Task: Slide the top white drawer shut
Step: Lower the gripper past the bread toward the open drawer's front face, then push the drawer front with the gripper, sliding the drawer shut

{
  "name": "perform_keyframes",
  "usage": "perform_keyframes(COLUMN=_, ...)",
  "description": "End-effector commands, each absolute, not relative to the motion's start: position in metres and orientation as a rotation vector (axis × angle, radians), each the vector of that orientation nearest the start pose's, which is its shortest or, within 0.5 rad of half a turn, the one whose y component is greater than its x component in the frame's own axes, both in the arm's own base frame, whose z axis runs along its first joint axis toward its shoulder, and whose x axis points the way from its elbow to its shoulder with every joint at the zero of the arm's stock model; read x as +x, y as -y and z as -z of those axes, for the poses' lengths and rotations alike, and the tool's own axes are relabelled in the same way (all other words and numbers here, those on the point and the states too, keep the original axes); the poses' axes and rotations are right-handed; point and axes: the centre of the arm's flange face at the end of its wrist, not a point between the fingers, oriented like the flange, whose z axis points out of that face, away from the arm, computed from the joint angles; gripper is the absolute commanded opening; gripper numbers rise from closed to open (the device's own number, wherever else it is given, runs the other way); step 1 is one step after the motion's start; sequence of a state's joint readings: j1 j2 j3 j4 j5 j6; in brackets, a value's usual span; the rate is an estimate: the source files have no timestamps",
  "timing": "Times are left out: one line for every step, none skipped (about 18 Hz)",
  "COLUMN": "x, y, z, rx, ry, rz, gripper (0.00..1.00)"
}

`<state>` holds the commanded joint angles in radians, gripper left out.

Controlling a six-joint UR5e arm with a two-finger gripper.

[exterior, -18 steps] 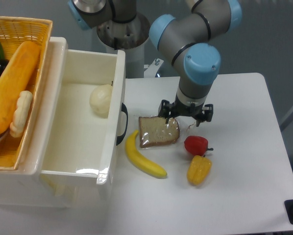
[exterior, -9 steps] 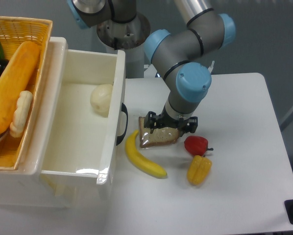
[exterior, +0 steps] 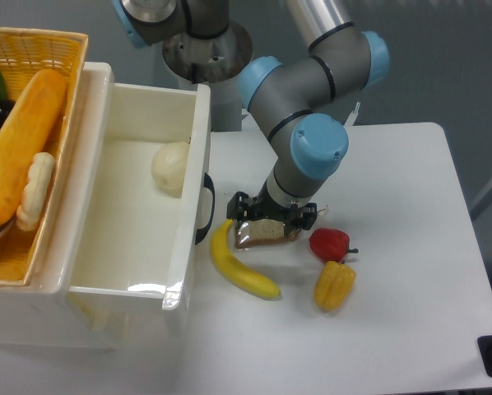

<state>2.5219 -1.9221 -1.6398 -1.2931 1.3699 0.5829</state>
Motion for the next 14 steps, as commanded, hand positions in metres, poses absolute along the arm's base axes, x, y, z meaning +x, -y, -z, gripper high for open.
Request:
perform_keyframes(x=-0.388, y=-0.469, z=-0.291, rx=-3.026, ry=0.577, rz=0.38, gripper=1.0)
perform_keyframes(x=-0.387, y=-0.47, z=-0.291, rx=-3.025, ry=0.574, rz=0.382, gripper=1.0)
perform_keyframes(x=-0.385, y=-0.472, z=-0.29, rx=-3.028, ry=0.568, rz=0.383, gripper=1.0)
perform_keyframes(x=-0.381, y=-0.475, z=-0.29, rx=-3.031, ry=0.556, rz=0.384, gripper=1.0)
perform_keyframes(x=-0.38, y=-0.476, z=-0.29, rx=-3.032, ry=0.552, rz=0.384, gripper=1.0)
perform_keyframes(x=-0.379, y=-0.478, z=-0.291, rx=-3.032, ry=0.547, rz=0.382, gripper=1.0)
perform_keyframes(x=-0.376, y=-0.48, z=-0.291, rx=-3.036, ry=0.538, rz=0.381, gripper=1.0)
perform_keyframes(x=-0.374, y=-0.481, z=-0.29, rx=-3.038, ry=0.534, rz=0.383, gripper=1.0)
perform_keyframes(x=-0.374, y=-0.482, z=-0.288, rx=-3.04, ry=0.532, rz=0.386, gripper=1.0)
perform_keyframes(x=-0.374, y=-0.482, z=-0.288, rx=-3.04, ry=0.532, rz=0.386, gripper=1.0)
perform_keyframes(x=-0.373, y=-0.482, z=-0.288, rx=-3.041, ry=0.53, rz=0.386, gripper=1.0)
perform_keyframes(x=-0.373, y=-0.482, z=-0.288, rx=-3.041, ry=0.527, rz=0.386, gripper=1.0)
perform_keyframes(x=-0.373, y=-0.482, z=-0.288, rx=-3.041, ry=0.527, rz=0.386, gripper=1.0)
perform_keyframes(x=-0.373, y=-0.482, z=-0.288, rx=-3.041, ry=0.525, rz=0.39, gripper=1.0)
